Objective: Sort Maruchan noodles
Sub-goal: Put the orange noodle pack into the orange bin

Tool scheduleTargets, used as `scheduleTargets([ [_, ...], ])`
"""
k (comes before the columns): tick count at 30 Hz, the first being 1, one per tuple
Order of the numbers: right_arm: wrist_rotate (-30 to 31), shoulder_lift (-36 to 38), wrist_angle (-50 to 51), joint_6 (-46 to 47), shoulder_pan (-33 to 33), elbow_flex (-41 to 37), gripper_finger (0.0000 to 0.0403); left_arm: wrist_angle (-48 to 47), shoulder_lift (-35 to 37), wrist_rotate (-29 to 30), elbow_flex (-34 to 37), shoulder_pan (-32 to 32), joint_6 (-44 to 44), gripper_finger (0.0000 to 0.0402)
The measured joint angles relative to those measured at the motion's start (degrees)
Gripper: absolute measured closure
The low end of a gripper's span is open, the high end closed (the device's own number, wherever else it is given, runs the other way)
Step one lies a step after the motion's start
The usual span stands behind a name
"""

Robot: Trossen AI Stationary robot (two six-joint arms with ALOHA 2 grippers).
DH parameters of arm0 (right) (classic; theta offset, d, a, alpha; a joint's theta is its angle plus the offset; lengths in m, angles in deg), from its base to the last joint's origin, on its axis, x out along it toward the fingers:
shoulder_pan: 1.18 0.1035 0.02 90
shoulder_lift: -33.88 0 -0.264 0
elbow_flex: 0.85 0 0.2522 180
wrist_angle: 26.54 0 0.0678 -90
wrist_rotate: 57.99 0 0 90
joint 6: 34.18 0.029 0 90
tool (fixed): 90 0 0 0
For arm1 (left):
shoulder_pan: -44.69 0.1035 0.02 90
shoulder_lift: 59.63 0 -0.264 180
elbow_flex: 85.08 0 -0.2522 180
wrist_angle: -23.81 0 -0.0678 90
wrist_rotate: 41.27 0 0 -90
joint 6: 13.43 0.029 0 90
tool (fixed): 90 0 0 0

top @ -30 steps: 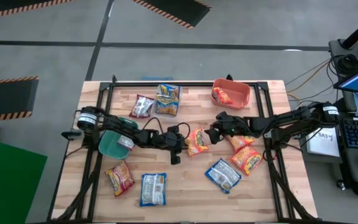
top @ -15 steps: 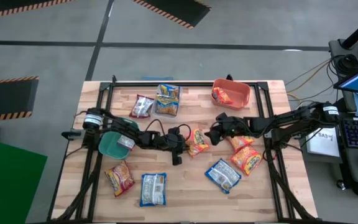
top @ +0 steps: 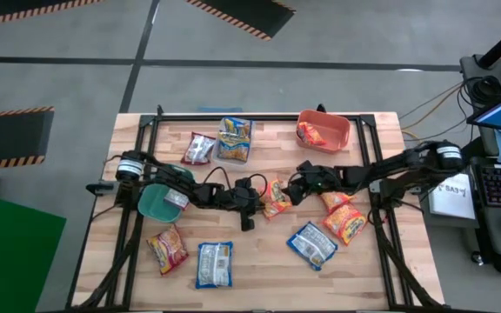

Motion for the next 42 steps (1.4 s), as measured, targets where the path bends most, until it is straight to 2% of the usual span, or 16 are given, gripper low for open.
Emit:
scheduleTargets([
  [8, -8.48, -12.29, -13.68, -3.30, -0.32, 2.62, 0.0097, 0.07, -0.02, 0.04, 0.04, 0.00, 0.03, 0.0365],
  [15, -12.34, -18.35, -14.31, -7.05, -0.35, 7.67, 0.0102, 0.52, -0.04, -0.02, 0.11, 0.00, 0.04, 0.0365],
  [25, -12.93, -18.16, -13.46, -8.86, -0.39, 8.87, 0.0154, 0.82, -0.09, -0.09, 0.11, -0.02, 0.06, 0.0365],
  [42, -12.62, -17.40, -12.89, -8.05, -0.39, 8.87, 0.0161, 0.77, 0.20, -0.09, 0.11, 0.00, 0.06, 0.0365],
])
